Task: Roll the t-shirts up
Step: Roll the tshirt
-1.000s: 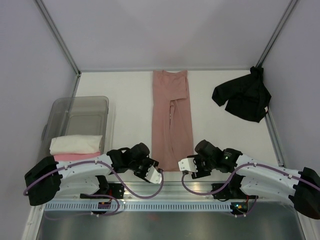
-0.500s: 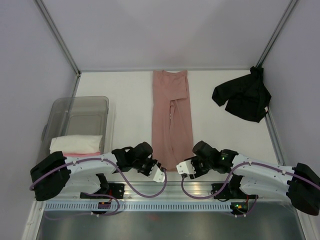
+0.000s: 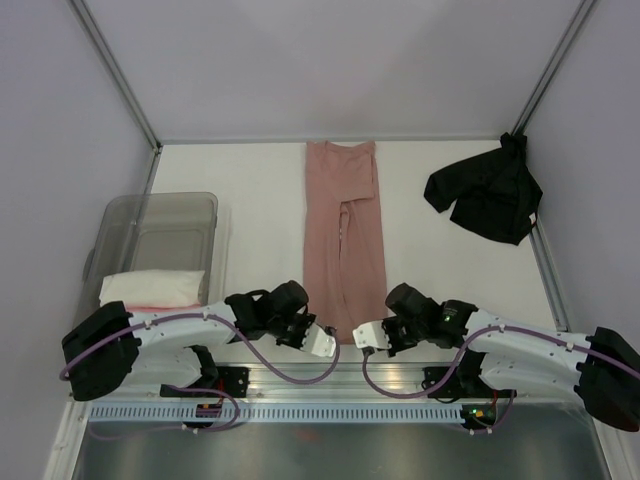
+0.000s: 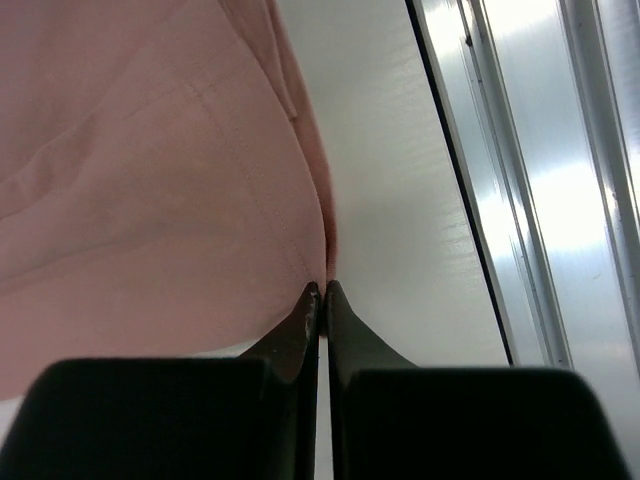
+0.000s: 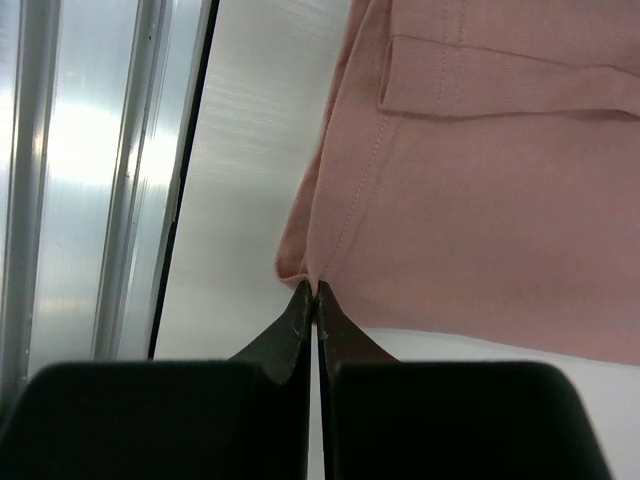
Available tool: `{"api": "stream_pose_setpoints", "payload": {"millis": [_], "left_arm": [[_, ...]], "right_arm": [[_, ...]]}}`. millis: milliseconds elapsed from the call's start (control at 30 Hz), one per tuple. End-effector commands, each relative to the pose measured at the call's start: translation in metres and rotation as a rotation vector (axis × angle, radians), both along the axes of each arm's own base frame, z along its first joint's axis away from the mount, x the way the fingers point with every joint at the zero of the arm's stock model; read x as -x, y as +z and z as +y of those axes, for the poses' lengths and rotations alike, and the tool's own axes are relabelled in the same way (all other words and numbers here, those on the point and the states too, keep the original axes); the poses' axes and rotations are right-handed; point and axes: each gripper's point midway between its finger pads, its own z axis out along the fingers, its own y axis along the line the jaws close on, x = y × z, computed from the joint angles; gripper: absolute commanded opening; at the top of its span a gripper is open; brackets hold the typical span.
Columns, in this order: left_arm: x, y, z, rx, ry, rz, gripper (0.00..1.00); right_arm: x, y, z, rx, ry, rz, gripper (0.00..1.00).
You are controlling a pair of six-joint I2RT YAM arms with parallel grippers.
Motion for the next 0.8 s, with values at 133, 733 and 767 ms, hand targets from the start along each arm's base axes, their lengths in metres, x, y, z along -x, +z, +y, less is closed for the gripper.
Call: {"api": "stream_pose_setpoints", "payload": {"millis": [133,733,767], "left_arm": [[0.018,0.021,0.001,-0.001,0.165,0.201,0.02],[-0.036,0.044,0.004,0.047,0.367,0.386,0.02],[-0.034,0.046,0.004,0.045,0.362,0.403,0.02]], "right_arm": [[0.006,0.033,0.023,-0.127,-0.069,0.083,0.00],[-0.045,0.048,0.033,-0.252,-0.278,0.203,0.00],[-0.047,0.049,0.033,-0.255,-0.288,0.204,0.00]]}}
